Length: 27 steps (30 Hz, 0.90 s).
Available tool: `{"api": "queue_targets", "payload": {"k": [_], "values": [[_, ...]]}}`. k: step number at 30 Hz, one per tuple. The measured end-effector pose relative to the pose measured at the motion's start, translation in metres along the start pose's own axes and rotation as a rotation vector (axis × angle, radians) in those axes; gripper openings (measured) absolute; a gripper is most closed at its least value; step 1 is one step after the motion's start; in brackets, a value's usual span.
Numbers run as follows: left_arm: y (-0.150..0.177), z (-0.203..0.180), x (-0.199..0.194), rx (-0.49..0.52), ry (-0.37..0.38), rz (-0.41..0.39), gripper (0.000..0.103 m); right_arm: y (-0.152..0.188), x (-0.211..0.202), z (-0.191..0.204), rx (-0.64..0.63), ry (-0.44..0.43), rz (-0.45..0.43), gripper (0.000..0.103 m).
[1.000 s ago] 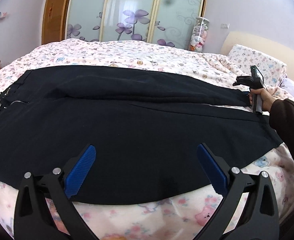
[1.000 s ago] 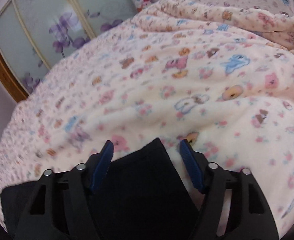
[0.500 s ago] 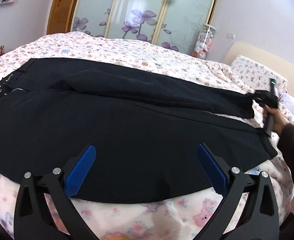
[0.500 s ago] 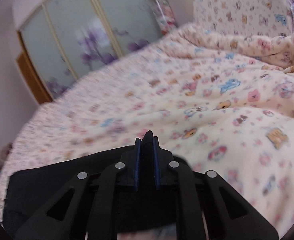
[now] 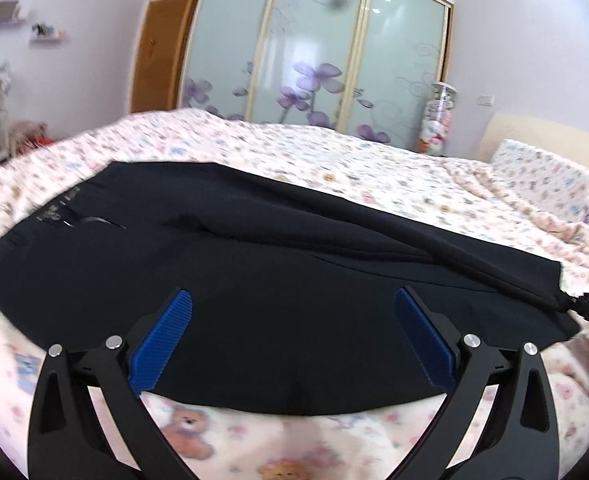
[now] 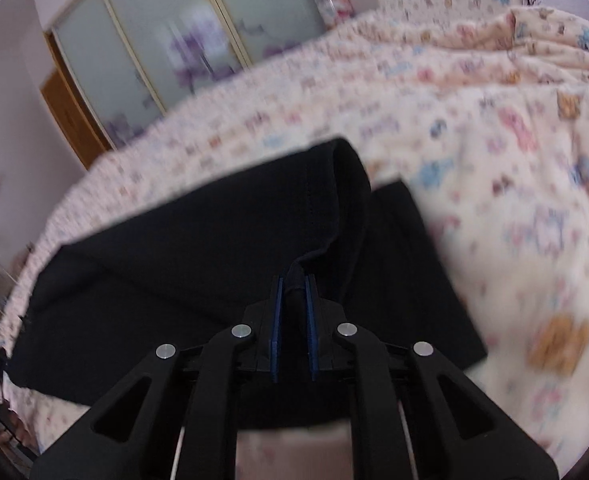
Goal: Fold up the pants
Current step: 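Grasp the black trouser hem with the right gripper, then lift the hem with the right gripper and fold it toward the waistband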
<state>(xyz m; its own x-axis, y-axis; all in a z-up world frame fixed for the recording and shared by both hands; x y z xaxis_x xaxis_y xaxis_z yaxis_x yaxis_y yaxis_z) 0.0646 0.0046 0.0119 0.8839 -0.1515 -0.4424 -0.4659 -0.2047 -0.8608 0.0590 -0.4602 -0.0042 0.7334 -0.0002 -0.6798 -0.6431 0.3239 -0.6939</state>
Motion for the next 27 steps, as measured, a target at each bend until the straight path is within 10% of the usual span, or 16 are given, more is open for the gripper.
{"api": "queue_targets", "payload": {"k": [4,10,14,24,27], "values": [[-0.001,0.0,0.001,0.005,-0.002,0.011,0.101,-0.002,-0.008,0.005,0.045,0.036,0.056,0.021],[0.003,0.002,0.007,-0.001,0.026,0.059,0.101,0.012,-0.021,-0.011,0.452,-0.166,0.089,0.03],[0.006,0.002,0.008,0.008,0.012,0.066,0.101,0.032,-0.013,-0.015,0.64,-0.118,0.136,0.03],[0.007,0.008,0.011,-0.051,-0.007,0.065,0.101,0.033,0.025,-0.028,0.751,-0.109,0.052,0.03],[0.007,0.011,0.014,-0.07,-0.01,0.076,0.101,0.023,0.023,-0.028,0.697,-0.124,-0.032,0.015]]}}
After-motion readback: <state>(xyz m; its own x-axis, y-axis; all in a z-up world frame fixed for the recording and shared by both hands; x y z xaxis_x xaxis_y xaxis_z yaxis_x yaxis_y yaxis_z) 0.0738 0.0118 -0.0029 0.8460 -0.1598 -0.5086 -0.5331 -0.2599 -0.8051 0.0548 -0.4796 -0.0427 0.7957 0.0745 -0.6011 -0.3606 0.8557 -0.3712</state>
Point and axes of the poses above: each gripper's, at about its wrist camera, not at the fingertips, and x roughly the way its jaws point, z to its left, y to its underside, the point moved 1 cm from there along x, roughly the way its jaws point, and after that the axes turned 6 degrees about -x, right-handed, at the moved point
